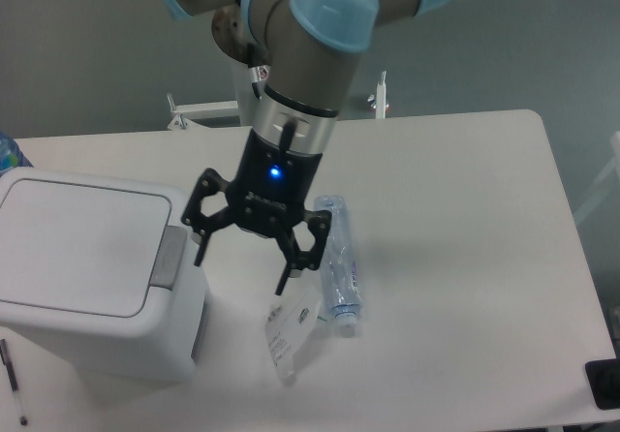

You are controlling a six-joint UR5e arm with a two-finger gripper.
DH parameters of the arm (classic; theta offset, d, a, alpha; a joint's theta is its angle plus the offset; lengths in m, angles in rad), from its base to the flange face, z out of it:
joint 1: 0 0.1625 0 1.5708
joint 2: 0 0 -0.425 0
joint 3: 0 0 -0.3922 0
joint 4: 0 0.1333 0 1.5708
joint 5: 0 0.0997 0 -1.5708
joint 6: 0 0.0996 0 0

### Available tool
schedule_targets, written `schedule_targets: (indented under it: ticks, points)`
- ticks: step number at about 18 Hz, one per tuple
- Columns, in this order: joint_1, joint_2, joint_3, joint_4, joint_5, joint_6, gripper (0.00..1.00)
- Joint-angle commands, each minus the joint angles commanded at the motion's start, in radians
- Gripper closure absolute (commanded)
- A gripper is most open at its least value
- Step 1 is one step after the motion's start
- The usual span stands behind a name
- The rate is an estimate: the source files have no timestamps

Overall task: Open the trash can
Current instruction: 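Move the open gripper over the trash can's grey latch and lower it, then press the gripper down on the grey latch to pop the lid open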

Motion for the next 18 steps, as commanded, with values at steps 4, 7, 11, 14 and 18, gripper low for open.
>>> schedule_targets:
  ticks: [4, 7, 11, 14, 18]
  points:
    - [-0.002, -0.002, -0.031, 0.035, 0.005, 0.006, 0.00]
    - [-0.003, -0.008, -0.041, 0.057, 0.011, 0.006, 0.00]
    - [-0.003, -0.009, -0.041, 0.058, 0.011, 0.008, 0.00]
    - [-0.003, -0.011, -0.049, 0.061, 0.012, 0.006, 0.00]
    - [-0.011, -0.011, -0.052, 0.060, 0.011, 0.005, 0.00]
